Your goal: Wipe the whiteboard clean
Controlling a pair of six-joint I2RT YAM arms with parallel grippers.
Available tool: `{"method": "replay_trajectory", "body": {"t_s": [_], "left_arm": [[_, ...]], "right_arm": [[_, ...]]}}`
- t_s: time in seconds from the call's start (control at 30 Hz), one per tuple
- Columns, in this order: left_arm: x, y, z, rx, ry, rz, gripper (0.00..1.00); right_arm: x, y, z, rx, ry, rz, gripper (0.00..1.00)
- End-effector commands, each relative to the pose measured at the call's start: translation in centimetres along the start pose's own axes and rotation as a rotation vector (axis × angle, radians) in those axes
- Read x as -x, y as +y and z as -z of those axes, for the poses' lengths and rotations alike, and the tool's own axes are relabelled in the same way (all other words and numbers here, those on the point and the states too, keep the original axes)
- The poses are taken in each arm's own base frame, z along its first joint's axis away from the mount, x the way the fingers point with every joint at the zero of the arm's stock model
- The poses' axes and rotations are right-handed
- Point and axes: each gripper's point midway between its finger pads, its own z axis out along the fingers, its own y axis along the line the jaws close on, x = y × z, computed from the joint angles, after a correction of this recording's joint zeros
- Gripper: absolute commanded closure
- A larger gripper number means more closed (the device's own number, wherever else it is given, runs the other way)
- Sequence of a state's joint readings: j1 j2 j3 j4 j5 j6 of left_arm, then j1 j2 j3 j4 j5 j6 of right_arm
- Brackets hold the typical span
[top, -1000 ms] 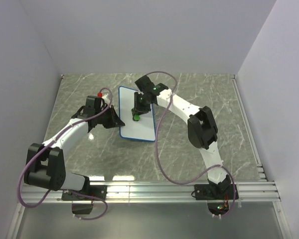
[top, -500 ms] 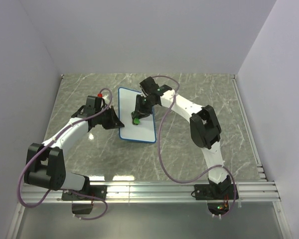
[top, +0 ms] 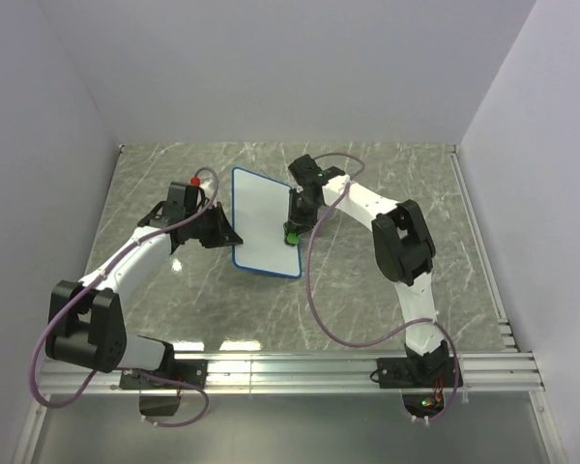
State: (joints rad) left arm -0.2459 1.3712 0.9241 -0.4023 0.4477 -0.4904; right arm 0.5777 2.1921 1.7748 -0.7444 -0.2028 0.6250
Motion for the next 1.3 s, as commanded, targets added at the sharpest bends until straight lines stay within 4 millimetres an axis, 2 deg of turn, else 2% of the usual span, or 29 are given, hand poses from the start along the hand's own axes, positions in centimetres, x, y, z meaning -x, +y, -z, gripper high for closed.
{"method": "replay_trajectory", "body": {"t_s": [0.0, 0.13, 0.23, 0.3, 0.33, 0.37, 0.43, 0.47, 0.5, 0.53, 0.57, 0.67, 0.93, 1.03, 1.1, 1.27], "left_arm": [[-1.6, -0.2, 0.5, 0.008, 0.059, -0.131, 1.0], [-1.3, -0.4, 0.6, 0.008, 0.049, -0.132, 1.0], [-1.1, -0.5, 0.7, 0.01, 0.042, -0.131, 1.0], [-0.7, -0.6, 0.8, 0.01, 0.033, -0.138, 1.0], [-0.5, -0.7, 0.9, 0.01, 0.029, -0.142, 1.0], [-0.3, -1.0, 0.9, 0.006, 0.024, -0.144, 1.0], [0.1, -1.4, 1.1, -0.004, 0.017, -0.149, 1.0], [0.4, -1.7, 1.3, -0.013, 0.008, -0.154, 1.0], [0.6, -1.9, 1.4, -0.018, 0.003, -0.158, 1.0], [0.8, -2.2, 1.6, -0.028, -0.002, -0.163, 1.0], [1.3, -2.6, 1.9, -0.033, -0.013, -0.17, 1.0], [2.4, -3.8, 2.6, -0.054, -0.044, -0.195, 1.0], [5.4, -6.7, 4.6, -0.114, -0.133, -0.243, 1.0], [5.9, -6.8, 4.6, -0.112, -0.156, -0.248, 1.0], [6.4, -7.1, 4.8, -0.113, -0.179, -0.25, 1.0], [9.6, -9.5, 5.9, -0.158, -0.257, -0.267, 1.0]], "right_arm": [[-5.3, -5.1, -5.6, -0.202, 0.136, 0.039, 1.0], [-3.5, -3.2, -3.4, -0.131, 0.052, 0.055, 1.0], [-0.8, -2.6, 0.7, -0.128, -0.085, 0.04, 1.0], [-0.4, -4.0, 2.0, -0.17, -0.105, 0.018, 1.0], [0.5, -5.0, 3.2, -0.226, -0.155, 0.01, 1.0], [0.1, -6.6, 3.7, -0.29, -0.156, 0.001, 0.96], [0.5, -9.2, 4.9, -0.386, -0.202, -0.025, 0.68], [-0.3, -10.3, 5.2, -0.404, -0.203, -0.033, 0.38], [-0.5, -11.0, 5.6, -0.414, -0.211, -0.045, 0.23], [-0.3, -11.8, 6.4, -0.419, -0.233, -0.068, 0.03], [-1.0, -12.8, 6.3, -0.439, -0.222, -0.079, 0.01], [-1.4, -13.9, 7.5, -0.461, -0.239, -0.088, 0.0], [-1.4, -14.2, 11.4, -0.472, -0.287, -0.053, 0.0], [-1.7, -14.4, 12.4, -0.474, -0.298, -0.043, 0.0], [-1.9, -14.4, 13.0, -0.468, -0.305, -0.04, 0.0], [-3.3, -15.2, 13.1, -0.477, -0.288, -0.035, 0.0]]}}
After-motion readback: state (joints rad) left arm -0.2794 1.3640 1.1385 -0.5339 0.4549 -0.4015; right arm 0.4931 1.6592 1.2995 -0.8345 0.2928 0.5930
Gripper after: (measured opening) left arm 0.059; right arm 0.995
